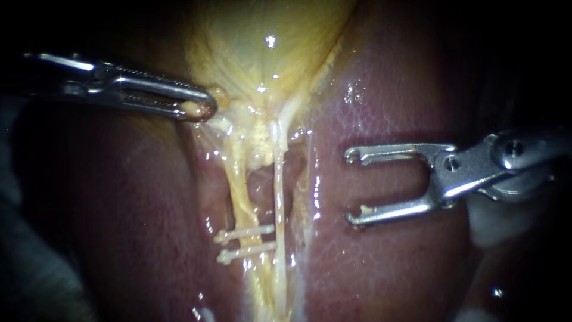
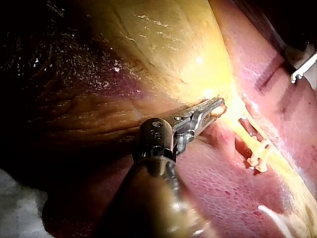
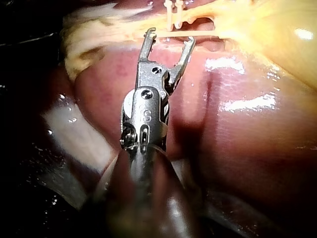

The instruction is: Going back second clip left tube

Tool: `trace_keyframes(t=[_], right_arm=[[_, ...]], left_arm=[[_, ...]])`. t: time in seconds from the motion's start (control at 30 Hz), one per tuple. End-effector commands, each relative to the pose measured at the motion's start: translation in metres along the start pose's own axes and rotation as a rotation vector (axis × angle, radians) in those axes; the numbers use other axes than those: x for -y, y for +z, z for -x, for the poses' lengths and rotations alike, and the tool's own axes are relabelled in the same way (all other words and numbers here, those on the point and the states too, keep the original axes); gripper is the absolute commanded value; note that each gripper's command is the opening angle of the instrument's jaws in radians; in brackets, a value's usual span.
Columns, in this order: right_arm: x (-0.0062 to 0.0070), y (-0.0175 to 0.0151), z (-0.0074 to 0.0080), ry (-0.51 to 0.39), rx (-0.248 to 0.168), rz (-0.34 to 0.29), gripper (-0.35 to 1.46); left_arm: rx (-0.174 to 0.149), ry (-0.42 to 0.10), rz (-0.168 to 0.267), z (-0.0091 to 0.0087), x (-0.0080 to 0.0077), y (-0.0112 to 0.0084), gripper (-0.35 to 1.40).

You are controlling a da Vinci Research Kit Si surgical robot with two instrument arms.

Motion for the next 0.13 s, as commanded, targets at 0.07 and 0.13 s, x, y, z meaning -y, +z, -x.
trace_keyframes(t=[0.07,0.13], right_arm=[[0.0001,0.0000,0.0000,0.000,-0.001,-0.006,0.50],[0.0002,0.0002,-0.0001,-0.001,-0.003,-0.023,0.50]], left_arm=[[0.000,0.000,0.001,0.0000,0.0000,0.0000,-0.35],[0.001,0.000,0.002,-0.0001,0.0000,-0.0001,-0.35]])
